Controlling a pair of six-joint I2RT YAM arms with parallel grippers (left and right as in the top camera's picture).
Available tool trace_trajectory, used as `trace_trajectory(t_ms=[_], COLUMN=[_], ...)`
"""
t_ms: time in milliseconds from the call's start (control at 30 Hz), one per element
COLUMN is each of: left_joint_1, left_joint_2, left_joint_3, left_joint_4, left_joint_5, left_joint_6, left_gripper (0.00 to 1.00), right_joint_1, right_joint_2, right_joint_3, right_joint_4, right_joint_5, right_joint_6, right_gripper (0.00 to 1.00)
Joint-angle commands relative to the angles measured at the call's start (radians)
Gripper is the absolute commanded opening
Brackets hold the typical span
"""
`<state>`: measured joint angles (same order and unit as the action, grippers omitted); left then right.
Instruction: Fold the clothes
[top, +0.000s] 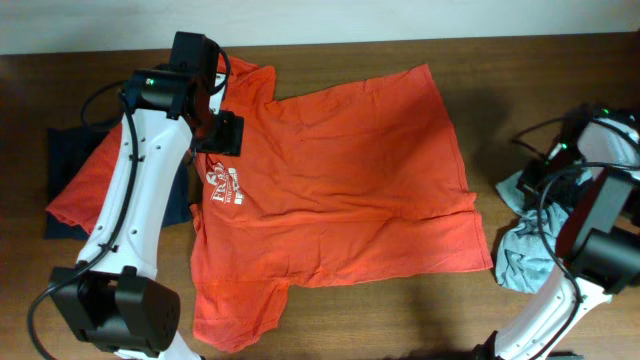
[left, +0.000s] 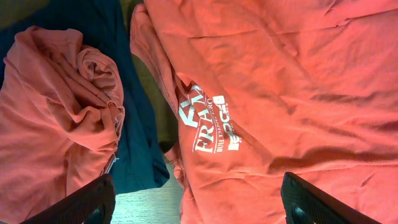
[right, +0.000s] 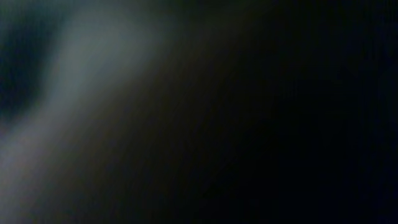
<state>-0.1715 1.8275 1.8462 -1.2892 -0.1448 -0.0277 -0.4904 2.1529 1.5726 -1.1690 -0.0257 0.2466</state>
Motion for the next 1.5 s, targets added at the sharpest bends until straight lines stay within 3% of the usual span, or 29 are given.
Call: trace_trajectory(t_ms=[0, 200, 400, 433, 533, 633, 1167, 1267, 1467], left_joint_1=[0.005, 0.005, 0.005, 0.005, 0.005, 0.005, 0.013, 0.014, 0.014], left_joint_2=[0.002, 0.002, 0.002, 0.002, 0.002, 0.002, 0.002, -0.004, -0.090], left_joint_3=[-0.006, -0.006, -0.006, -0.006, -0.006, -0.006, -0.006, -0.002, 0.035], left_joint_4=[0.003, 0.018, 0.024, 0.023, 0.018, 0.018, 0.040, 0.026, -0.085], left_joint_5=[0.007, 0.007, 0.007, 0.006, 0.005, 0.006, -0.020, -0.014, -0.012], left_joint_6=[-0.010, -0.010, -0.002, 0.000, 0.021, 0.021, 0.051, 0.050, 0.048], left_gripper=[0.85, 0.86, 0.87, 0.92, 0.92, 0.93, 0.99, 0.90, 0.89], right_joint_1=[-0.117, -0.226, -0.207, -0.196, -0.132, -0.063, 0.377, 0.433, 0.549], right_joint_2=[0.012, 0.012, 0.004, 0.001, -0.025, -0.058, -0.065, -0.072, -0.229], right_joint_3=[-0.040, -0.012, 0.068, 0.082, 0.129, 0.132, 0.008, -0.009, -0.011], right_joint_4=[0.027, 0.049, 0.005, -0.008, -0.072, -0.108, -0.194, -0.203, -0.196], right_joint_5=[0.071, 0.072, -0.047, -0.084, -0.283, -0.356, -0.242, -0.247, -0.225], right_joint_6=[0.042, 0.062, 0.011, -0.011, -0.127, -0.199, -0.348, -0.348, -0.343], right_gripper=[0.04, 0.04, 0.04, 0.04, 0.04, 0.04, 0.04, 0.04, 0.05])
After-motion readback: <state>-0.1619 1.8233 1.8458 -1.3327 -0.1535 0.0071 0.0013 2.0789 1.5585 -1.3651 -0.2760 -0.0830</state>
